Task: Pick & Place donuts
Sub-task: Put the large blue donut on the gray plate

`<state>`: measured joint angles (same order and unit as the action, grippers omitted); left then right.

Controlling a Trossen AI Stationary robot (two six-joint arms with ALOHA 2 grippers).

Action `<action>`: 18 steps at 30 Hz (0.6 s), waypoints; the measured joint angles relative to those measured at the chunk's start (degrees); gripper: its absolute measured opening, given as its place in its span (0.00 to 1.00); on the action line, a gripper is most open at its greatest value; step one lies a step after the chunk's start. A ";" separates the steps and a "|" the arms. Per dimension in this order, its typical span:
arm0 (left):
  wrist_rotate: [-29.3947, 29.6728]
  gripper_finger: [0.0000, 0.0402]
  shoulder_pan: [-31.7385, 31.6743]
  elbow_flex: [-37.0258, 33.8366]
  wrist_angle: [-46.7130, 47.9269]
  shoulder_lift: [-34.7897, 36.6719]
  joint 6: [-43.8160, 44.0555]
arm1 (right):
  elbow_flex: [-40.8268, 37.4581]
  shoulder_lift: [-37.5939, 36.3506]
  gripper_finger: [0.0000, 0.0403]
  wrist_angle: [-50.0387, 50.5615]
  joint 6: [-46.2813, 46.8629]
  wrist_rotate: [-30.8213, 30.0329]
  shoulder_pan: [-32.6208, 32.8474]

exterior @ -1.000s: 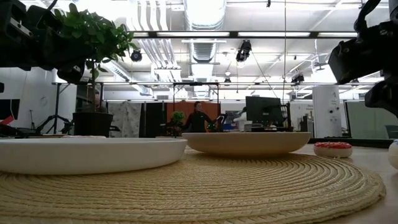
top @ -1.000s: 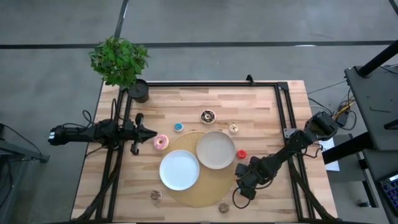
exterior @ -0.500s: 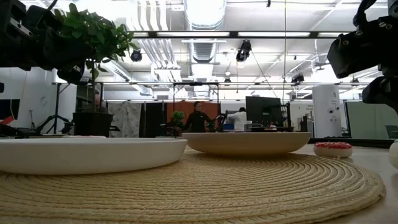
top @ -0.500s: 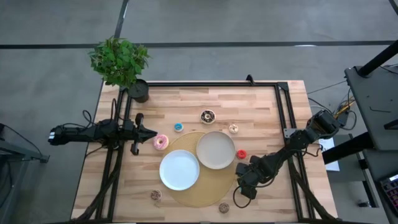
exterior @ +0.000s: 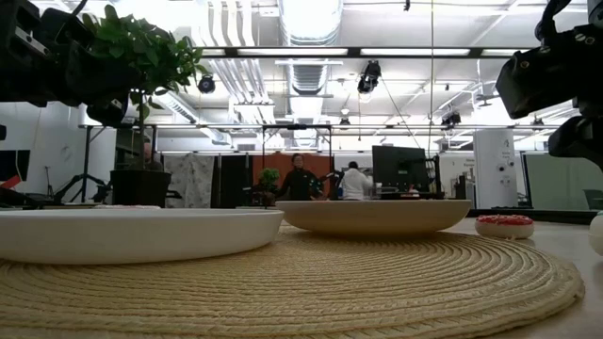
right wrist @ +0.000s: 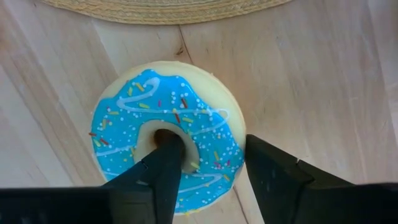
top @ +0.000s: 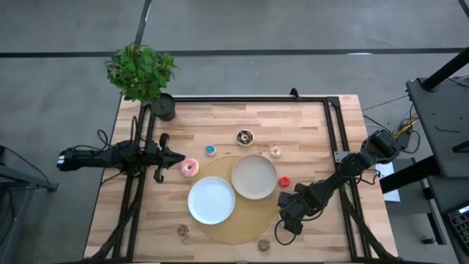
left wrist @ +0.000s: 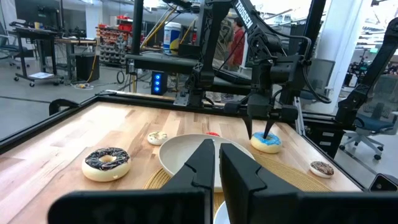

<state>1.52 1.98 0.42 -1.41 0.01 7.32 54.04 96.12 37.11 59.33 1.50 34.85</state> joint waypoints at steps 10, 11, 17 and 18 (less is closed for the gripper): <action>0.00 0.00 -0.02 0.00 0.00 0.00 -0.01 | -0.06 0.00 0.28 -0.01 0.17 0.02 0.00; 0.00 0.00 -0.02 -0.01 -0.02 0.00 0.00 | -0.06 0.00 0.27 -0.01 0.21 0.02 0.00; 0.00 0.00 -0.02 -0.02 -0.02 0.00 0.00 | -0.08 -0.03 0.24 -0.01 0.22 0.02 0.00; 0.00 0.00 0.00 -0.01 -0.02 0.00 0.01 | -0.08 -0.11 0.23 -0.01 0.22 0.04 0.00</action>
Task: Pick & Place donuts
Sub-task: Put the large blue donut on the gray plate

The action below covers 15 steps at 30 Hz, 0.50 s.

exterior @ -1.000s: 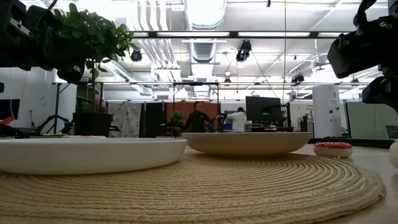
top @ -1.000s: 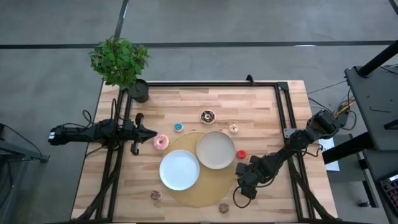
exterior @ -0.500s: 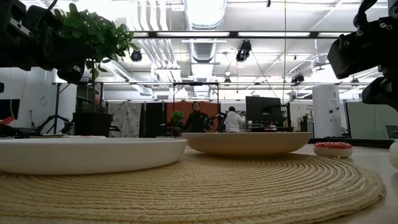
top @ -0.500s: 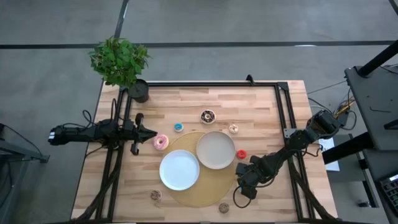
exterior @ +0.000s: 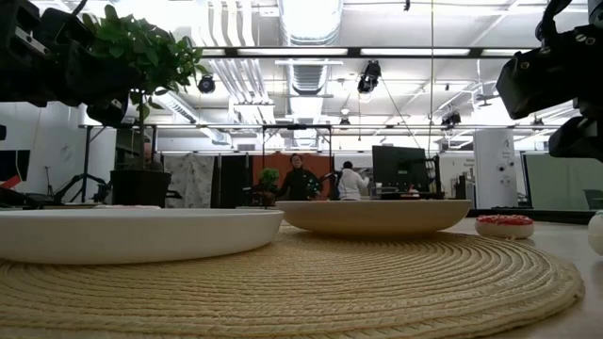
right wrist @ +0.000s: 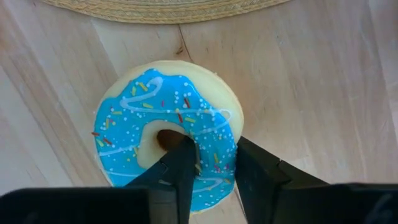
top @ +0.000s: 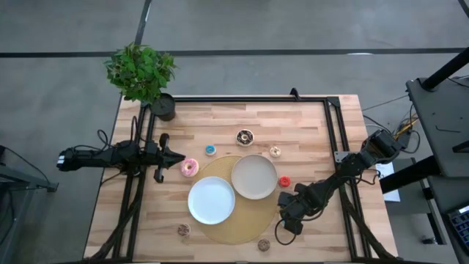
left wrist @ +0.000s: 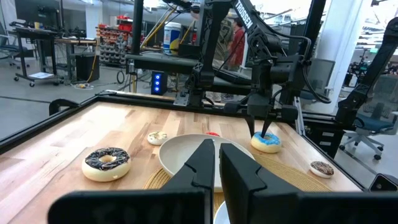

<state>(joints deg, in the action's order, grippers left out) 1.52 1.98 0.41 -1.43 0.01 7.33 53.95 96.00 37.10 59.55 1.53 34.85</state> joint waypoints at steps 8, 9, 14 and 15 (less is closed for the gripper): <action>0.00 0.00 -0.01 0.01 0.00 0.00 -0.02 | 0.20 -2.18 0.21 0.04 -0.14 0.64 -0.47; 0.02 0.00 0.00 0.02 0.00 0.00 -0.02 | 0.20 -2.63 0.21 0.08 -0.21 0.62 -0.67; 0.02 0.00 0.00 0.00 0.02 0.00 0.00 | 0.26 -4.65 0.20 0.21 -0.24 0.47 -1.60; 0.02 0.00 0.00 0.00 0.02 0.00 0.00 | 0.35 -4.99 0.20 0.17 -0.35 0.44 -1.83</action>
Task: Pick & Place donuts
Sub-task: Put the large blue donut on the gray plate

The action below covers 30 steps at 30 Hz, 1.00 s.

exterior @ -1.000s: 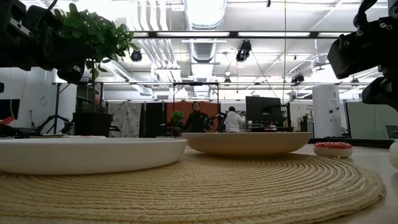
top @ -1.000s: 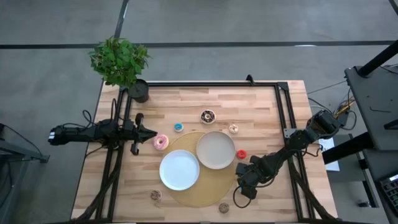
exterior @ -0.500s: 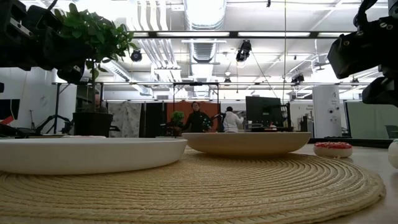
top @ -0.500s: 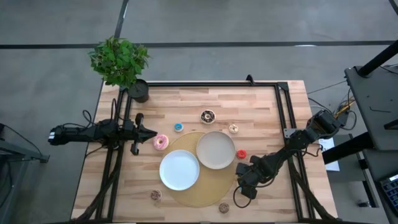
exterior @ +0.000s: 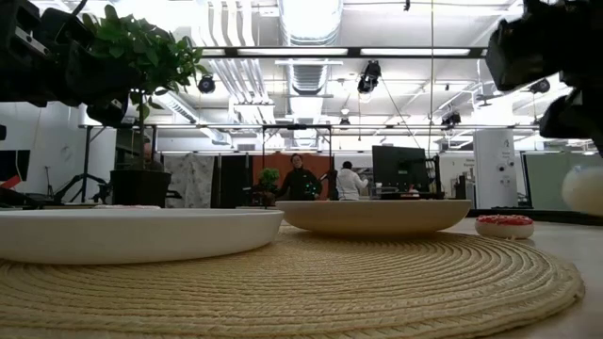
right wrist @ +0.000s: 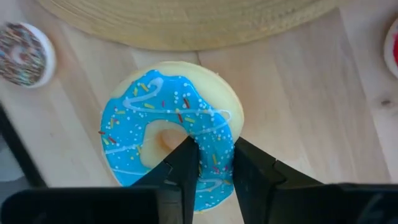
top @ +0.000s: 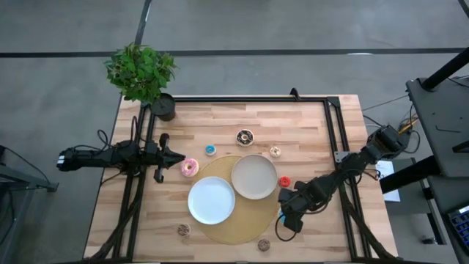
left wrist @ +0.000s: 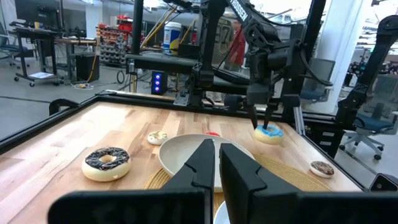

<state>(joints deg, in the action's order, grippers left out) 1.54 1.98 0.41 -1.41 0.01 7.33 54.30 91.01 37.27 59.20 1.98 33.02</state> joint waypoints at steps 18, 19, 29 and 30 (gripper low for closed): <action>-0.02 0.00 0.00 0.00 -0.02 0.00 -0.02 | 7.66 -1.78 0.19 -0.19 -19.57 -0.63 -10.87; 0.00 0.00 0.00 0.00 -0.02 0.00 -0.02 | 8.20 -1.78 0.19 -0.20 -20.58 -0.64 -11.60; 0.00 0.00 -0.02 0.00 -0.02 0.00 -0.02 | 11.63 -1.78 0.20 -0.13 -27.92 -0.63 -19.14; 0.00 0.00 0.00 0.00 -0.02 0.00 -0.01 | 11.79 -1.78 0.20 -0.18 -28.36 -0.63 -19.95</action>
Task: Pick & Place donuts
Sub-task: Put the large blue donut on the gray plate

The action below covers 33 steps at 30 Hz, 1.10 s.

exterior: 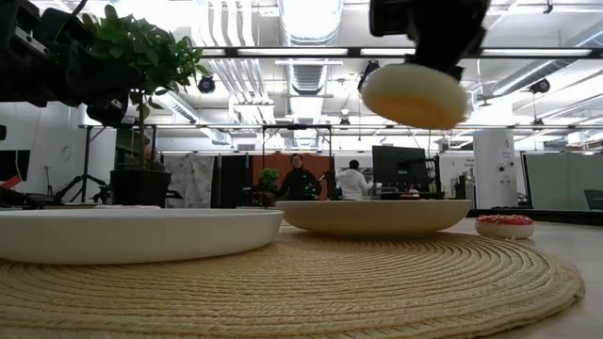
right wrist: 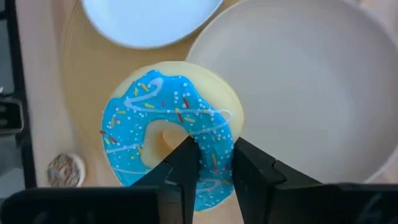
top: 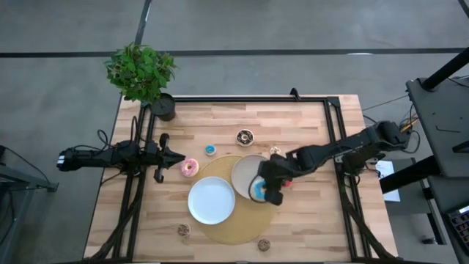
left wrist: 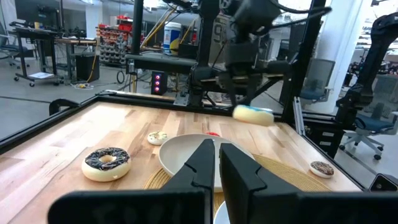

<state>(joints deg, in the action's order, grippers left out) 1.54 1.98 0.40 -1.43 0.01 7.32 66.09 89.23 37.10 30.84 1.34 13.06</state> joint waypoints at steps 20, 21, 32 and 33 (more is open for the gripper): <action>-0.01 0.00 -0.01 0.01 0.00 0.00 0.00 | -0.08 4.11 0.20 -0.50 -4.58 -1.34 -13.89; 0.00 0.00 -0.01 0.01 0.00 0.00 0.00 | -0.10 4.68 0.21 -0.72 -5.96 -1.36 -14.23; -0.01 0.00 -0.01 0.01 0.00 0.00 0.00 | -0.10 8.33 0.18 -2.30 -17.03 -1.54 -18.78; -0.02 0.00 0.00 0.00 0.00 0.00 0.01 | -0.10 8.55 0.18 -2.18 -17.75 -1.55 -18.94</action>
<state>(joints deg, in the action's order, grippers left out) 1.52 1.98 0.41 -1.43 0.01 7.33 66.00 97.78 34.92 13.09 -0.21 -5.87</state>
